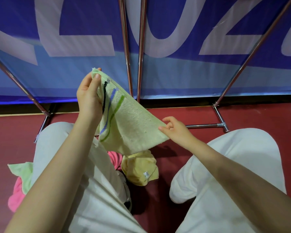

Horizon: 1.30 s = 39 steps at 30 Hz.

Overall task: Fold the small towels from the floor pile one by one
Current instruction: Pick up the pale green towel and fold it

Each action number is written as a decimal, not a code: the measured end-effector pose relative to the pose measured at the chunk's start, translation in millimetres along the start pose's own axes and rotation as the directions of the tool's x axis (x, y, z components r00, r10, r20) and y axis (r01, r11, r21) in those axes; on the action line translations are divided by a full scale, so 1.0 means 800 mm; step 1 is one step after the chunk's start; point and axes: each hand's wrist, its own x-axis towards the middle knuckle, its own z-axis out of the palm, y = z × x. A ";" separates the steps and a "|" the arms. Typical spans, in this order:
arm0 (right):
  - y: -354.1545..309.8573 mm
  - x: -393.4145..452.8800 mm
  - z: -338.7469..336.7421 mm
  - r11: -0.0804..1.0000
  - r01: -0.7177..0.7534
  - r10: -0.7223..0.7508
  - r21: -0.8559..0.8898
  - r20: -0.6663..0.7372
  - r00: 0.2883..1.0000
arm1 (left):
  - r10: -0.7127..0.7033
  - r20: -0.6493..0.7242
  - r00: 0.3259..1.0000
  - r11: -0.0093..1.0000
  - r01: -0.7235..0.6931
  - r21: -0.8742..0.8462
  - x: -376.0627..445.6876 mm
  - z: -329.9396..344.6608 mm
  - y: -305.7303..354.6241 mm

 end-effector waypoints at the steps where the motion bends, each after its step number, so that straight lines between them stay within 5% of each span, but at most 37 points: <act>1: 0.001 0.002 0.000 1.000 -0.020 0.020 0.003 -0.003 1.000 | 0.007 0.017 1.000 1.000 -0.008 0.027 -0.001 -0.002 0.000; 10: 0.010 0.014 -0.008 0.998 -0.058 0.053 -0.020 -0.198 0.979 | -0.036 0.121 0.992 0.983 0.014 0.183 -0.012 0.003 0.004; 13: 0.017 0.016 -0.007 0.972 0.000 -0.057 -0.234 -0.234 0.970 | -0.061 0.111 0.992 0.981 0.039 0.190 -0.010 0.002 0.002; 17: 0.021 0.017 -0.008 0.905 -0.020 -0.022 -0.426 -0.094 0.995 | -0.077 0.076 0.994 0.985 0.063 0.163 -0.008 0.002 0.000; 21: 0.023 0.019 -0.012 0.958 -0.091 0.083 -0.270 -0.042 0.996 | -0.086 0.028 0.996 0.980 0.079 0.180 -0.001 -0.002 -0.008; 25: 0.007 0.028 -0.038 0.995 -0.064 0.084 0.078 -0.285 0.955 | -0.052 -0.189 0.981 0.951 0.106 0.290 0.012 -0.013 -0.025; 30: -0.021 0.014 -0.074 0.793 0.081 0.179 0.604 -0.358 0.917 | 0.029 -0.264 0.964 0.939 0.064 0.337 0.021 -0.013 -0.050; 39: -0.028 0.007 -0.077 0.744 0.152 0.156 0.651 -0.391 0.907 | -0.206 -0.271 0.940 0.936 0.270 0.226 0.020 -0.013 -0.079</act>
